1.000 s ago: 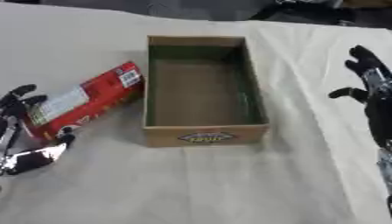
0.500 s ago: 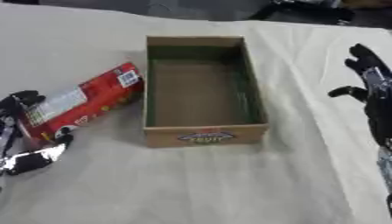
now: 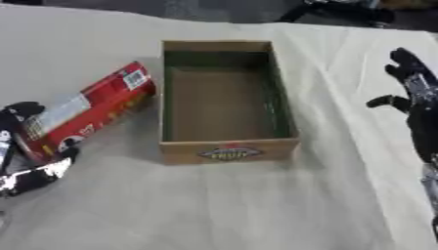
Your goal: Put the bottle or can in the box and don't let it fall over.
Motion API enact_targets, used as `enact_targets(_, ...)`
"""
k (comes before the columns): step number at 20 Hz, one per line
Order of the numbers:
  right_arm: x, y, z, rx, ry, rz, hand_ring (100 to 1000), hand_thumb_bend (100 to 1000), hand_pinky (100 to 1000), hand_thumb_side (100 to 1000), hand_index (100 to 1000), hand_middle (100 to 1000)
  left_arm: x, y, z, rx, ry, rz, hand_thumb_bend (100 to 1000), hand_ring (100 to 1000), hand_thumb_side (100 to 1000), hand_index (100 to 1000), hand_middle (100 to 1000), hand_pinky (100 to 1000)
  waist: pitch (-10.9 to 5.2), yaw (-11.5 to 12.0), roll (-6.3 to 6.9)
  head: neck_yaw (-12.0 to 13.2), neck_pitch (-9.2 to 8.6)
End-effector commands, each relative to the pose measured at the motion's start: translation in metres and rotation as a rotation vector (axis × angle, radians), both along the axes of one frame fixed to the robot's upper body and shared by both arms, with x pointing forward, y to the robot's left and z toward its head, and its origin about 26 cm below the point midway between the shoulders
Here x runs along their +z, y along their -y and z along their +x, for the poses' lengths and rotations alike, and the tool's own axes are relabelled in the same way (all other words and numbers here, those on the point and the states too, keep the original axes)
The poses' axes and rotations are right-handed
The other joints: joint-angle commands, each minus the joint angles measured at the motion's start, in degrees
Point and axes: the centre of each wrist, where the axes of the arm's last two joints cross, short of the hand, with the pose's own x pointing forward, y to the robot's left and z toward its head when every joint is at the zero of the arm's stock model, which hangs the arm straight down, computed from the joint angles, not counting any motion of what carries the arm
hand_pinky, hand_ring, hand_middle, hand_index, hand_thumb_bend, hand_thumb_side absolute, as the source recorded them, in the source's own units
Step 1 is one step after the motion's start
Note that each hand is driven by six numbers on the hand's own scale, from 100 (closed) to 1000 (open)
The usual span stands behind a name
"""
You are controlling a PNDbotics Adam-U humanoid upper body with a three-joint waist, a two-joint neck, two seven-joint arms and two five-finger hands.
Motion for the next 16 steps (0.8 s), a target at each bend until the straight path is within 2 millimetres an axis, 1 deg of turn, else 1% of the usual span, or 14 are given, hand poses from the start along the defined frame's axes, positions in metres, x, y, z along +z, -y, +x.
enact_targets(1,0.011,0.002,-0.002,0.004,0.03,-0.027,1000,100,577,965,974,1000,-0.012,-0.008,0.0,0.029,-0.03,-0.015,104,613,204,418,729,250,-0.44,-0.1,-0.76,0.1,-0.4)
enact_targets(3,0.011,0.002,-0.002,0.005,0.031,-0.027,1000,100,578,965,974,1000,-0.013,-0.009,0.0,0.046,-0.019,-0.031,100,582,222,398,645,231,-0.48,-0.1,-0.78,0.1,-0.38)
enact_targets(4,0.011,0.002,-0.002,0.005,0.031,-0.028,1000,100,578,965,973,1000,-0.013,-0.009,0.0,0.054,-0.014,-0.037,100,557,224,394,624,222,-0.51,-0.2,-0.79,0.1,-0.36)
enact_targets(7,0.011,0.002,-0.002,0.005,0.03,-0.029,1000,100,578,966,973,1000,-0.011,-0.009,0.0,0.062,0.009,-0.047,100,519,235,372,587,200,-0.59,-0.1,-0.76,0.1,-0.32)
enact_targets(11,0.011,0.002,-0.002,0.003,0.03,-0.029,1000,100,576,965,972,1000,-0.001,-0.006,0.0,0.064,0.056,-0.053,100,493,219,360,561,190,-0.75,-0.1,-0.63,0.0,-0.28)
enact_targets(16,0.011,0.002,-0.002,0.001,0.029,-0.03,1000,100,576,961,972,1000,0.022,0.001,0.0,0.055,0.126,-0.029,126,488,177,361,545,191,-1.16,0.0,-0.24,-0.1,-0.05)
